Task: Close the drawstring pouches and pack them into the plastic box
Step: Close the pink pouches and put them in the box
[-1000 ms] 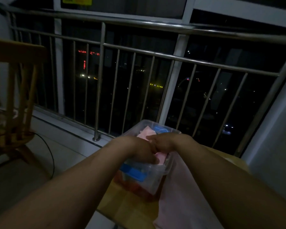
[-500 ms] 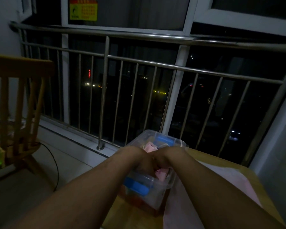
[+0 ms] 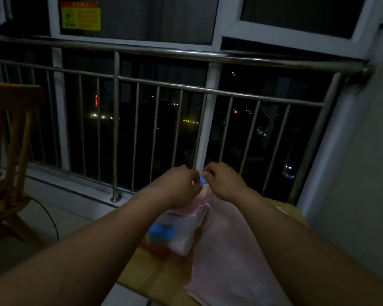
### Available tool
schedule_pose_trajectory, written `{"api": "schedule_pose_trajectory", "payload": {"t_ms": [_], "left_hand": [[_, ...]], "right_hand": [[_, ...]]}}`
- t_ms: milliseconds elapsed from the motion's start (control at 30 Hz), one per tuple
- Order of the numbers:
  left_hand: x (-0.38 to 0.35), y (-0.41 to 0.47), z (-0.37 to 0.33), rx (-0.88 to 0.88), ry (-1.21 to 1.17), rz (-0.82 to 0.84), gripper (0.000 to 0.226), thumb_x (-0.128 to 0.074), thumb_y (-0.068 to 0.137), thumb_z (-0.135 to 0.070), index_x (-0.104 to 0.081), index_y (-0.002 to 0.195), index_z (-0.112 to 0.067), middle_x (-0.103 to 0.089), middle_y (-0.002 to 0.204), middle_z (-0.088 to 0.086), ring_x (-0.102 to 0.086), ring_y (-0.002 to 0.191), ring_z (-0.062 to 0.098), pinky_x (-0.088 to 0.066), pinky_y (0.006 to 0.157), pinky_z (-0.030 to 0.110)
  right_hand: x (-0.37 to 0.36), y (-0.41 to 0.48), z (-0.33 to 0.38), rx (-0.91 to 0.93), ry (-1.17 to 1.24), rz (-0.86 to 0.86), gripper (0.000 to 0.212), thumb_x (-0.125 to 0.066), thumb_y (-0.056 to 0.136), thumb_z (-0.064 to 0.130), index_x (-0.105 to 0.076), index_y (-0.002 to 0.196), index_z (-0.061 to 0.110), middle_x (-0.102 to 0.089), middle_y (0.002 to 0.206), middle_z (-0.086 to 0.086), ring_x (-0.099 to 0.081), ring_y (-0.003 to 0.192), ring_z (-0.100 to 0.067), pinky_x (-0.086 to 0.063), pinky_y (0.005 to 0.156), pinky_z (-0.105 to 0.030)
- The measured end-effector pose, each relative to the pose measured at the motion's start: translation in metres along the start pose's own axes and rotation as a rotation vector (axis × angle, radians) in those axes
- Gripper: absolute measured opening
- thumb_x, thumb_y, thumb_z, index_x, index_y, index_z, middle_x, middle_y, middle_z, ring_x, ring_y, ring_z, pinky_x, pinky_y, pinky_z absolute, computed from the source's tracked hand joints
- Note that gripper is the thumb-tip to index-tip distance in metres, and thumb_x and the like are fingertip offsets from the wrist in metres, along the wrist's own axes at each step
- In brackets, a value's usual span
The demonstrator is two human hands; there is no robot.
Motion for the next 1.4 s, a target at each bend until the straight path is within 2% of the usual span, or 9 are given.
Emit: {"api": "schedule_pose_trajectory", "payload": {"t_ms": [367, 500, 567, 667, 833, 1000, 1133, 1300, 1400], "left_hand": [[-0.053, -0.016, -0.108, -0.169, -0.106, -0.019, 0.022, -0.051, 0.104, -0.033, -0.067, 0.117, -0.026, -0.057, 0.129, 0.0, -0.057, 0.112, 0.019, -0.047, 0.093, 0.032], [-0.098, -0.029, -0.105, -0.158, -0.141, 0.083, 0.026, -0.048, 0.106, -0.03, -0.064, 0.127, -0.028, -0.055, 0.133, -0.002, -0.056, 0.112, 0.014, -0.043, 0.09, 0.027], [-0.123, -0.032, -0.093, -0.127, -0.119, 0.169, 0.033, -0.049, 0.106, -0.035, -0.06, 0.136, -0.028, -0.053, 0.14, 0.001, -0.057, 0.12, 0.019, -0.047, 0.1, 0.033], [-0.164, -0.038, -0.074, -0.073, 0.02, 0.332, 0.053, -0.05, 0.1, -0.052, -0.047, 0.149, -0.032, -0.045, 0.153, 0.0, -0.045, 0.14, 0.023, -0.036, 0.116, 0.039], [-0.196, -0.037, -0.064, -0.119, 0.147, 0.375, 0.062, -0.034, 0.1, -0.065, -0.032, 0.155, -0.036, -0.029, 0.162, -0.002, -0.02, 0.153, 0.02, -0.019, 0.12, 0.051], [-0.206, -0.037, -0.065, -0.129, 0.15, 0.389, 0.065, -0.033, 0.101, -0.065, -0.025, 0.158, -0.037, -0.019, 0.168, -0.003, -0.011, 0.156, 0.019, -0.015, 0.122, 0.055], [-0.206, -0.031, -0.068, -0.136, 0.132, 0.393, 0.064, -0.033, 0.101, -0.065, -0.023, 0.159, -0.037, -0.015, 0.169, -0.003, -0.008, 0.157, 0.019, -0.012, 0.124, 0.056], [-0.212, -0.032, -0.065, -0.142, 0.114, 0.387, 0.064, -0.034, 0.1, -0.065, -0.028, 0.157, -0.036, -0.02, 0.167, -0.002, -0.013, 0.155, 0.021, -0.015, 0.122, 0.055], [-0.209, -0.03, -0.064, -0.149, 0.112, 0.384, 0.063, -0.035, 0.1, -0.064, -0.03, 0.156, -0.036, -0.022, 0.166, -0.001, -0.015, 0.154, 0.022, -0.016, 0.122, 0.054]], "right_hand": [[0.047, -0.117, -0.098, -0.231, 0.023, -0.065, 0.025, -0.047, 0.106, 0.036, -0.068, 0.11, 0.023, -0.063, 0.106, 0.003, -0.061, 0.092, -0.014, -0.053, 0.083, -0.037], [0.035, -0.167, -0.135, -0.35, 0.077, -0.075, 0.022, -0.05, 0.105, 0.034, -0.064, 0.089, 0.028, -0.068, 0.094, 0.006, -0.064, 0.089, -0.018, -0.046, 0.072, -0.031], [0.021, -0.19, -0.155, -0.418, 0.067, -0.035, 0.018, -0.052, 0.104, 0.036, -0.066, 0.098, 0.027, -0.071, 0.109, 0.002, -0.064, 0.102, -0.021, -0.046, 0.079, -0.031], [-0.004, -0.218, -0.179, -0.51, -0.023, 0.05, 0.036, -0.053, 0.103, 0.041, -0.061, 0.134, 0.024, -0.061, 0.138, -0.002, -0.057, 0.126, -0.023, -0.044, 0.099, -0.031], [-0.015, -0.222, -0.194, -0.527, -0.103, 0.016, 0.058, -0.059, 0.099, 0.044, -0.044, 0.153, 0.027, -0.045, 0.156, 0.001, -0.041, 0.143, -0.024, -0.034, 0.116, -0.034], [-0.007, -0.217, -0.202, -0.618, -0.116, -0.026, 0.059, -0.061, 0.096, 0.04, -0.045, 0.152, 0.028, -0.057, 0.148, 0.001, -0.05, 0.136, -0.027, -0.041, 0.11, -0.039], [-0.004, -0.208, -0.205, -0.744, 0.131, -0.116, 0.063, -0.066, 0.095, 0.036, -0.043, 0.148, 0.012, -0.061, 0.141, -0.01, -0.06, 0.124, -0.031, -0.047, 0.089, -0.032], [-0.003, -0.207, -0.202, -0.782, 0.206, -0.004, 0.048, -0.058, 0.098, 0.055, -0.075, 0.107, 0.011, -0.072, 0.118, -0.013, -0.066, 0.103, -0.029, -0.052, 0.09, -0.034], [0.0, -0.208, -0.198, -0.823, 0.37, -0.016, 0.066, -0.057, 0.099, 0.057, -0.056, 0.145, 0.01, -0.054, 0.151, -0.01, -0.055, 0.131, -0.029, -0.04, 0.092, -0.025]]}}
Point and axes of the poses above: each hand's wrist, its own y-axis towards the middle knuckle, its own x-axis out of the back of the hand, z = x × y, the point moved 4 cm from there along y, towards the middle knuckle
